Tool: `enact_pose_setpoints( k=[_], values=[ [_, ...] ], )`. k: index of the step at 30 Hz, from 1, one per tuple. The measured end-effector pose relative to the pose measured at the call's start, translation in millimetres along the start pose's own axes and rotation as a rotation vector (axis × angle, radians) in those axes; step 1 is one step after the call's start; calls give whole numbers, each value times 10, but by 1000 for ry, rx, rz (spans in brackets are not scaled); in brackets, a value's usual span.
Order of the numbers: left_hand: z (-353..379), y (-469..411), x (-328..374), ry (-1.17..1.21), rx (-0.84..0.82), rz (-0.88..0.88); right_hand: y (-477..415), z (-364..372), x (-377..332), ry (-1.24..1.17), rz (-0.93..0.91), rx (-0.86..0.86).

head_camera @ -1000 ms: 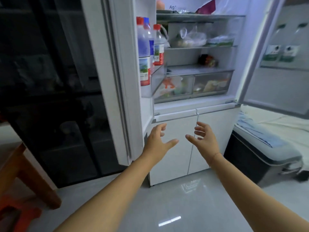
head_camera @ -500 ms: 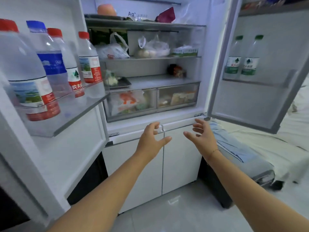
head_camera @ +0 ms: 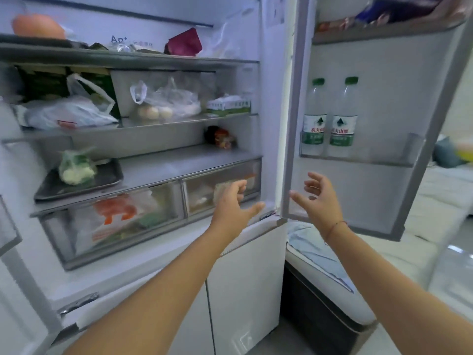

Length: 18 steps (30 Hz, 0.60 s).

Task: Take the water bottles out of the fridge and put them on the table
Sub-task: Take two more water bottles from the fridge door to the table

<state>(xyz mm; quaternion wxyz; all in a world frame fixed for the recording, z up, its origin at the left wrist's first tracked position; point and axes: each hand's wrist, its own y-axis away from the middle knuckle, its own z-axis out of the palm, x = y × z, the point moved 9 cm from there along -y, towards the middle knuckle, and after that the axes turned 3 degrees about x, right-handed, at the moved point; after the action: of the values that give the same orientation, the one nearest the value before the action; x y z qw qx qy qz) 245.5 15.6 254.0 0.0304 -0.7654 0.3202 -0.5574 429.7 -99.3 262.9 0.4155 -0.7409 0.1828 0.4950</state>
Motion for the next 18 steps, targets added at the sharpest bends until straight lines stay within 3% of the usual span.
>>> enact_pose_setpoints(
  k=[7,18],
  values=[
    [781,-1179,381,39,-66,90,-1148,-507,22,53,-101,135],
    [1791,-2452,866,113,28,135,-2546,-1126,18,277,-264,256]
  ],
)
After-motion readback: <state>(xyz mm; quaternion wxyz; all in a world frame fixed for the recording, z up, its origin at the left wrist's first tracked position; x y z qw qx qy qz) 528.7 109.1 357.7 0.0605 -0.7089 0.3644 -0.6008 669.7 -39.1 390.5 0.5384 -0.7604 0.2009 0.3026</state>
